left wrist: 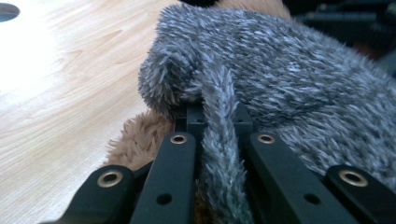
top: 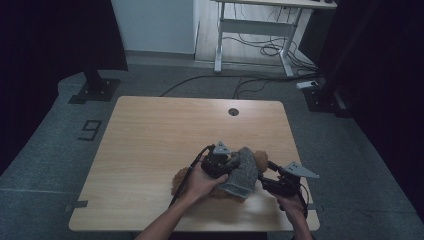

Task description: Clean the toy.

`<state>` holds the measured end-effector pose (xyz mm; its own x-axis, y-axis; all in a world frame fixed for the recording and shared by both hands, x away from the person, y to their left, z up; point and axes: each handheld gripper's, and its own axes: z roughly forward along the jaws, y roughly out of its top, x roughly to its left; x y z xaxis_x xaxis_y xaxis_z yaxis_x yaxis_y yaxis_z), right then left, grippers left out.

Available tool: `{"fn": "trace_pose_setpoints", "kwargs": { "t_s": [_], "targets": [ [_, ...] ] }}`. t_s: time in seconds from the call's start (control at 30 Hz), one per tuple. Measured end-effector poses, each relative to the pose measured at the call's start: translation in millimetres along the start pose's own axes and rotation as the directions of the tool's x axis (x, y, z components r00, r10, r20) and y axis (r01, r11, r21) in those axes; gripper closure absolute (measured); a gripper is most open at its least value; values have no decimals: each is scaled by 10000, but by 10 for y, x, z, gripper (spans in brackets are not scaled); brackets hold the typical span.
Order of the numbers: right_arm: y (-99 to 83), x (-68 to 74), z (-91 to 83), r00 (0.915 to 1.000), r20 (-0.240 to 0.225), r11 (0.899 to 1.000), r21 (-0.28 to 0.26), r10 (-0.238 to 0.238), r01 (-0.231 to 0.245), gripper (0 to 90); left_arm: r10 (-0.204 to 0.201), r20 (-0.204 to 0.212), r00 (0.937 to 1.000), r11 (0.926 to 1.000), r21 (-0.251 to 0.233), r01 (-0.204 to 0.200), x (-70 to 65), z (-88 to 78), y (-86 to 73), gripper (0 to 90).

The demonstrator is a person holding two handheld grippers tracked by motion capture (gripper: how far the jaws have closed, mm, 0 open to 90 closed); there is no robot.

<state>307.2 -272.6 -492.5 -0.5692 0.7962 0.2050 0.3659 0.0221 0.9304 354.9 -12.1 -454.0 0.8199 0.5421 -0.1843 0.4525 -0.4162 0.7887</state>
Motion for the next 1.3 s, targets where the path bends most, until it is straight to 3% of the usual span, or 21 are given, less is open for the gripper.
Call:
{"fn": "trace_pose_setpoints", "kwargs": {
  "t_s": [0.13, 0.23, 0.27, 0.33, 0.4, 0.47, 0.6, 0.73, 0.8, 0.87, 0.9, 1.03, 1.17, 1.3],
  "targets": [
    [38, -38, 5, 9993, 105, 9992, -116, 372, -371, 222, 191, 38, 9998, 9998, 22, -191, -46, 3, -13, 841],
    [1, -15, 161, 9985, -176, 9981, 341, 520, -513, 199, 151, -2, 9999, 9999, -19, -151, -38, -7, -28, 840],
    [-16, -13, 207, 9974, -303, 9971, 433, 646, -633, 214, 124, -22, 9999, 9999, -31, -124, -31, -10, -31, 840],
    [-31, -17, 244, 9950, -604, 9959, 471, 800, -773, 331, 26, 6, 10000, 10000, -42, -26, -6, -21, -35, 840],
    [-24, 4, 237, 9974, -515, 9975, 510, 508, -482, 476, -38, 61, 10000, 10000, -45, 38, 8, -35, -28, 838],
    [-15, 31, 220, 9984, -506, 9985, 489, 260, -235, 540, -95, 21, 10000, 9999, -78, 95, 13, -55, 17, 837],
    [-7, 96, 222, 9999, -60, 9990, 437, -122, 124, 589, -119, -206, 9997, 9996, -257, 113, -13, -62, 186, 838],
    [-15, 107, 223, 9993, 130, 9984, 441, -351, 345, 600, -149, -399, 9991, 9995, -282, 137, -80, 57, 308, 840],
    [-23, 105, 214, 9986, 280, 9977, 504, -460, 445, 604, 108, -786, 9968, 9991, 426, -74, -128, 172, 310, 841],
    [-36, 89, 207, 9980, 437, 9970, 647, -460, 431, 605, 673, -1179, 9907, 9926, 1090, -545, -172, 242, 268, 840],
    [-47, 76, 204, 9979, 507, 9966, 733, -401, 364, 605, 1017, -1395, 9850, 9889, 1221, -848, -194, 232, 231, 840],
    [-58, 79, 203, 9984, 531, 9964, 841, -179, 134, 603, 1490, -1740, 9734, 9825, 1377, -1258, -223, 113, 168, 841],
    [-49, 108, 202, 9968, 747, 9951, 962, -294, 221, 604, 1445, -1998, 9691, 9838, 1337, -1191, -161, -106, 73, 841],
    [-71, 80, 194, 9960, 884, 9948, 1016, -109, 19, 603, 1273, -2591, 9574, 9866, 1326, -953, 1, -391, -129, 841]
  ]
}}
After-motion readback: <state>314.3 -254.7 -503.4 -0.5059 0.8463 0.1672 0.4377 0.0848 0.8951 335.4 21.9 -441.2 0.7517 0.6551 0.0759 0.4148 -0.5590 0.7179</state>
